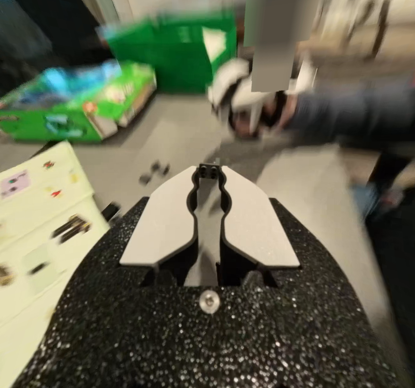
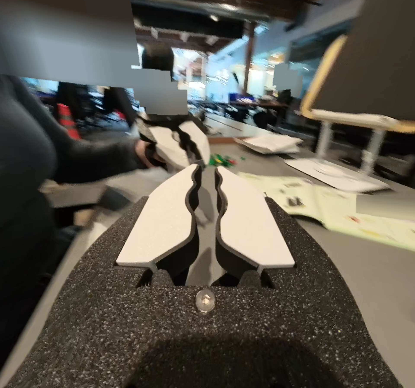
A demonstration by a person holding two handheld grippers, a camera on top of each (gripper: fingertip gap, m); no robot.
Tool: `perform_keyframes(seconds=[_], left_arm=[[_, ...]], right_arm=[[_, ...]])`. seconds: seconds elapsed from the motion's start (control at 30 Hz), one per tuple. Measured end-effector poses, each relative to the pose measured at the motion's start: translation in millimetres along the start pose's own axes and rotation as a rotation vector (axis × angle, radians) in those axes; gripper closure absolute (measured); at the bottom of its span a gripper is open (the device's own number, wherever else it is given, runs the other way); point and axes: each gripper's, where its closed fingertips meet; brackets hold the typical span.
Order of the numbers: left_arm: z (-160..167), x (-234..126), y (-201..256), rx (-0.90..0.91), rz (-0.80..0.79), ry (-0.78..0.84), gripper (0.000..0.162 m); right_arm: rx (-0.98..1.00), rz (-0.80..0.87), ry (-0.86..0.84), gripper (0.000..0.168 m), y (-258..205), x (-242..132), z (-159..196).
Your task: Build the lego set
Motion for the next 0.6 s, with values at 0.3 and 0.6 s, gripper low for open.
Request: perform_keyframes(seconds=[0.3, 0.6], left_arm=[[62.2, 40.2, -27.8, 0.513, 0.146, -0.532, 0.146], [88.4, 50.4, -39.7, 0.581, 0.196, -0.71, 0.146]], right_arm=[[0.102, 0.036, -0.586, 0.151, 43.3, 0.3, 84.9], [0.047, -0.048, -0.84, 0.134, 59.8, 6.9, 139.2]])
Point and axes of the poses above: each gripper's, where its closed fingertips meet, x out along the fingers, z out of its underside, y = z × x across the jaws, and after that the axes turned 11 degrees about -z, right-handed
